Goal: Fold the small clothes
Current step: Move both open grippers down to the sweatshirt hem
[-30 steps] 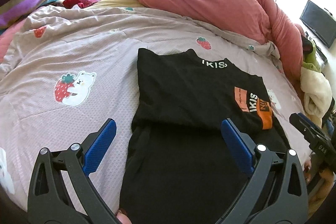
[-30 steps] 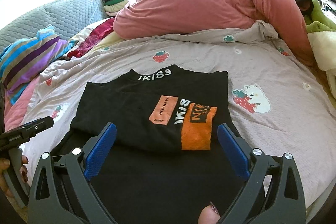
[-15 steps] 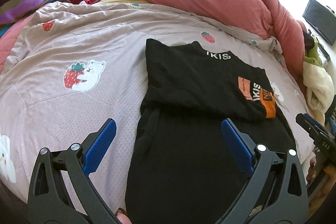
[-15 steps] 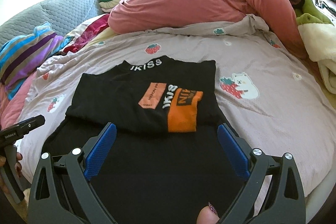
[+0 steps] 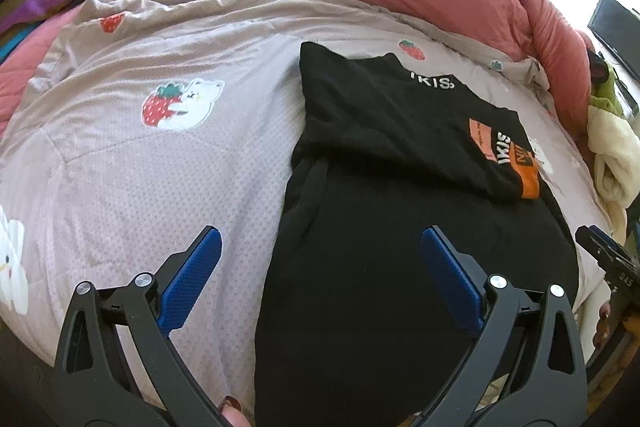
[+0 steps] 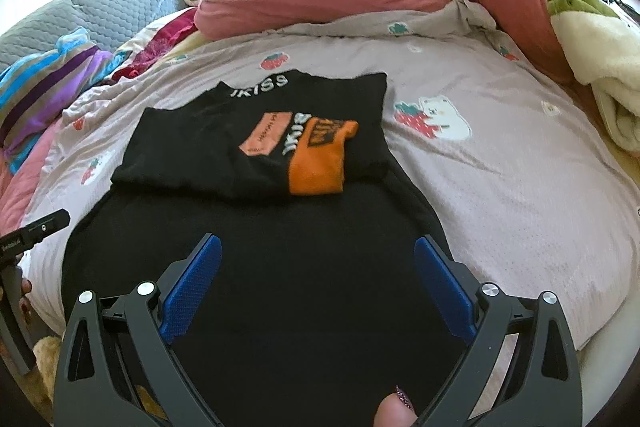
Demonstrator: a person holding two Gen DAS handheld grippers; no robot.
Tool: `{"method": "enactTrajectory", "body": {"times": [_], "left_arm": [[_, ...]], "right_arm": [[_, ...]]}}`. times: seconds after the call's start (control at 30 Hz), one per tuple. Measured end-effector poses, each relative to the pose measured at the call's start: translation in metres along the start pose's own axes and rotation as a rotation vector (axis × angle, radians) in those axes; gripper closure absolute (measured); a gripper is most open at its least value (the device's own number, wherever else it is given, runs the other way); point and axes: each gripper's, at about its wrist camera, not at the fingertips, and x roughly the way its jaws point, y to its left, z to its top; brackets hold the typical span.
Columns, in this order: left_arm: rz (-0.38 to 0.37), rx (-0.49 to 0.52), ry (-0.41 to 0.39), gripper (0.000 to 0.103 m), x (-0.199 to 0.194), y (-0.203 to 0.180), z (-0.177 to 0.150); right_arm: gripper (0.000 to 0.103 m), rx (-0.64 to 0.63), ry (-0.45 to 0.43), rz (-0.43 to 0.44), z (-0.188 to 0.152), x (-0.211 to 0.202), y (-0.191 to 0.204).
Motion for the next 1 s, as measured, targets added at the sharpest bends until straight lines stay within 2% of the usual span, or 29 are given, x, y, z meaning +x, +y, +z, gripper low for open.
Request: {"method": "enactTrajectory", "body": {"times": [0.53,0.8,1.0], "left_arm": [[0.051,-0.021,0.052,0.01,-0.006,0.016,-0.042],[-0.005,-0.043,0.095,0.01,-0.011,0.024,-0.074],[-0.052,-0.01,0.126,0.027,-0.016,0.015,-0.09]], "right_arm": [[0.007,-0.003,0.074,-0.028,-0.041,-0.004,-0.031],[0.007,0.001,0.095,-0.039,-0.053,-0.006,-0.039],[0.007,-0.005,0.11,-0.046,-0.06,-0.006,-0.041]]}}
